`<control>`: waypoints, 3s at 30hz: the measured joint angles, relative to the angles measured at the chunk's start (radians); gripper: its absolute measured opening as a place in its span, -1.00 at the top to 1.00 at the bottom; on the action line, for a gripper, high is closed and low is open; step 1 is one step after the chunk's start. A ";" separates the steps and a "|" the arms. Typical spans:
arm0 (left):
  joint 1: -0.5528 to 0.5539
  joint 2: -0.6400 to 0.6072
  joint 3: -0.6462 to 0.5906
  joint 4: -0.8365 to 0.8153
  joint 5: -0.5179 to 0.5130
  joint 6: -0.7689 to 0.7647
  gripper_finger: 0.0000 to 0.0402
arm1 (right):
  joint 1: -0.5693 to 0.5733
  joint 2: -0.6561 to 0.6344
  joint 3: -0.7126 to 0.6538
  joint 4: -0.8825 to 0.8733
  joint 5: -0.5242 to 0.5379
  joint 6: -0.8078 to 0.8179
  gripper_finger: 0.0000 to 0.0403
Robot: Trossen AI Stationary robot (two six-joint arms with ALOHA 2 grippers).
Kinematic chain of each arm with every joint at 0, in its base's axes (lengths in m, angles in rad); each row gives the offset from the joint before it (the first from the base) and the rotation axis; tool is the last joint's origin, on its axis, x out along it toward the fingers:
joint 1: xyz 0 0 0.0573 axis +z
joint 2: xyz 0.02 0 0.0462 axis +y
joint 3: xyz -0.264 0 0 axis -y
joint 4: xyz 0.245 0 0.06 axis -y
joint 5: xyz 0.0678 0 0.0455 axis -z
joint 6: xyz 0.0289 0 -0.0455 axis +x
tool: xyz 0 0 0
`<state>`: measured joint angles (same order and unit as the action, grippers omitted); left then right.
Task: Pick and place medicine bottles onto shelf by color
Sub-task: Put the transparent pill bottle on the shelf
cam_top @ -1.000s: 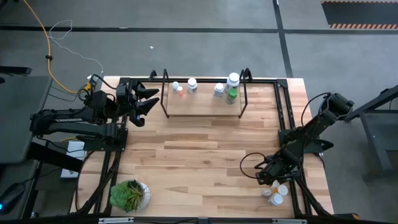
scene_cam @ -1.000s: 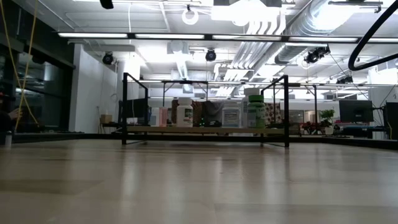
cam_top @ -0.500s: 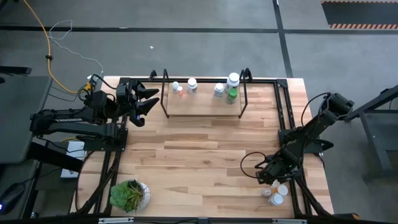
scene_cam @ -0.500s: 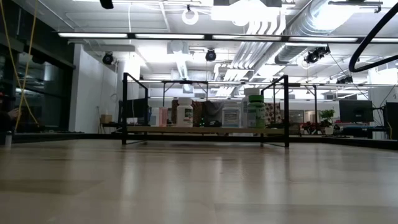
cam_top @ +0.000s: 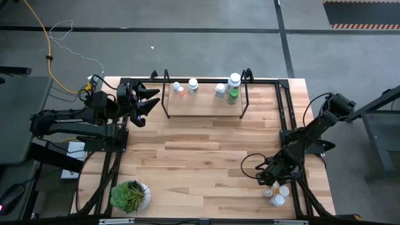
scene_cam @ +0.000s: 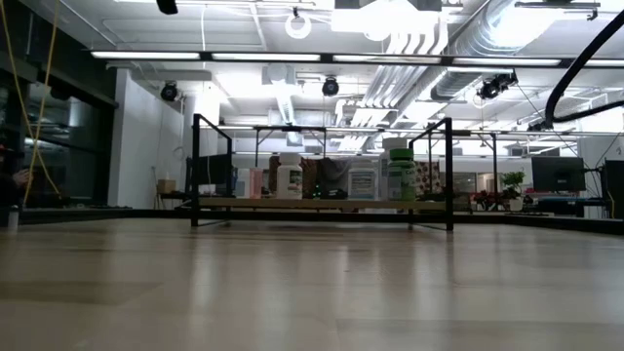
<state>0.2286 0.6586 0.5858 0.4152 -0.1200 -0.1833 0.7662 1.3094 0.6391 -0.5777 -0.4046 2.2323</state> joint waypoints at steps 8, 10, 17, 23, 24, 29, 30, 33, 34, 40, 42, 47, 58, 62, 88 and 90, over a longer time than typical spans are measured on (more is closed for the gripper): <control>0.000 0.000 0.000 0.000 0.000 0.002 0.11 | 0.000 -0.001 -0.012 0.021 0.010 0.012 -0.09; 0.000 0.000 0.000 0.000 0.000 0.002 0.11 | 0.000 -0.001 -0.012 0.021 0.004 0.011 -0.09; 0.000 0.000 0.000 0.000 -0.020 0.003 0.11 | 0.000 -0.002 -0.012 0.013 -0.001 -0.013 0.09; 0.000 0.000 0.000 0.000 -0.025 0.003 0.11 | 0.000 -0.002 -0.012 0.014 -0.018 -0.042 0.40; 0.000 0.000 0.000 0.000 -0.026 0.003 0.11 | 0.000 -0.003 -0.012 0.014 -0.020 -0.051 0.42; 0.000 0.000 0.000 0.000 -0.032 0.004 0.11 | -0.005 -0.048 -0.010 -0.003 -0.009 -0.085 0.40; 0.000 0.000 0.000 0.000 -0.033 0.003 0.11 | -0.009 -0.060 0.004 -0.046 0.008 -0.097 0.39; 0.000 0.000 0.000 0.000 -0.033 0.004 0.11 | -0.047 -0.108 0.076 -0.217 0.085 -0.152 0.38; 0.000 0.000 0.000 0.000 -0.033 0.004 0.11 | -0.068 -0.123 0.106 -0.266 0.134 -0.180 0.39; 0.000 0.000 0.000 0.000 -0.033 0.003 0.11 | -0.284 -0.137 0.248 -0.320 0.326 -0.410 0.41; 0.000 0.000 0.000 0.000 -0.033 0.003 0.11 | -0.379 -0.098 0.294 -0.314 0.326 -0.544 0.42; 0.000 0.000 0.000 0.000 -0.025 -0.021 0.11 | -0.613 0.048 0.477 -0.333 0.326 -0.925 0.42; 0.000 0.000 0.000 0.001 -0.023 -0.076 0.11 | -0.958 0.475 1.064 -0.590 0.336 -1.532 0.42; 0.000 0.000 0.000 0.001 -0.022 -0.076 0.11 | -1.033 0.631 1.236 -0.712 0.346 -1.629 0.42; 0.000 0.000 0.000 0.001 -0.021 -0.076 0.11 | -1.157 0.931 1.421 -0.975 0.475 -1.722 0.30; 0.000 0.000 0.000 0.001 -0.021 -0.076 0.11 | -1.164 0.931 1.421 -0.976 0.471 -1.733 0.30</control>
<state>0.2283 0.6588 0.5858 0.4164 -0.1413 -0.2588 -0.3980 2.2402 2.0605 -1.5539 0.0665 0.4991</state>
